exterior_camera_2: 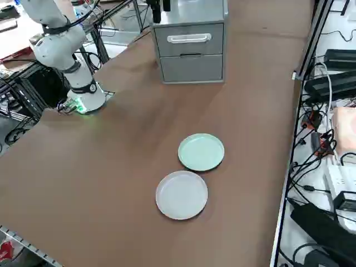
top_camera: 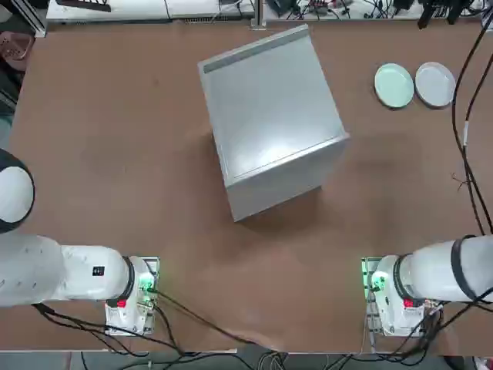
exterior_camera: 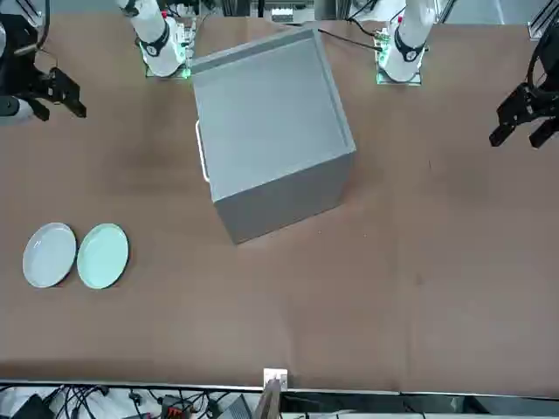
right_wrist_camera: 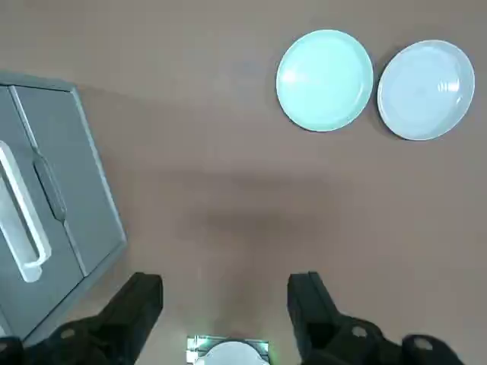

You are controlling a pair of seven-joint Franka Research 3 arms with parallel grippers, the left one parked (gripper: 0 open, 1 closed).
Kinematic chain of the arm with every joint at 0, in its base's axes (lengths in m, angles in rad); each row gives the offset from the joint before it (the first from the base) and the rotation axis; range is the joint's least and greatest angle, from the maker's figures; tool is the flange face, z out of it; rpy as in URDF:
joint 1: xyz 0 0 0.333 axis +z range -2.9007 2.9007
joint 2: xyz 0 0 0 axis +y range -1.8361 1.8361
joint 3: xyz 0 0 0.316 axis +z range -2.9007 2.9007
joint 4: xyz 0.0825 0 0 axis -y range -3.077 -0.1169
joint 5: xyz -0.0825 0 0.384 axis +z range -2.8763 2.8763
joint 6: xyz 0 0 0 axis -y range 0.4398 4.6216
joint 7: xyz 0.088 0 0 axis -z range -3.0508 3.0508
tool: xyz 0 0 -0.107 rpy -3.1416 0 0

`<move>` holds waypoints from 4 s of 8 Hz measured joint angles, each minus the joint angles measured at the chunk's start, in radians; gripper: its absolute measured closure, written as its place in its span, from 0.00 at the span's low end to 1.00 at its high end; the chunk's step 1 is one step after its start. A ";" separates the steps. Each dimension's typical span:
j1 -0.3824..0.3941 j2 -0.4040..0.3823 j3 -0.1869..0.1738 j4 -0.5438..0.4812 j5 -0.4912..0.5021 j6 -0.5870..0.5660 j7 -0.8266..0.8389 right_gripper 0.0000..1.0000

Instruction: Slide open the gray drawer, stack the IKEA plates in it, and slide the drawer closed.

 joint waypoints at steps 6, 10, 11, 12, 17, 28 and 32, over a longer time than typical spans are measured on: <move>0.002 0.019 0.001 0.009 0.240 -0.001 0.031 0.00; 0.118 0.067 0.010 -0.166 0.304 0.229 0.031 0.00; 0.158 0.067 0.012 -0.237 0.333 0.310 0.034 0.00; 0.183 0.068 0.014 -0.303 0.361 0.381 0.034 0.00; 0.224 0.109 0.010 -0.414 0.470 0.488 -0.080 0.00; 0.227 0.166 0.006 -0.464 0.542 0.532 -0.220 0.00; 0.207 0.177 0.002 -0.461 0.554 0.531 -0.356 0.00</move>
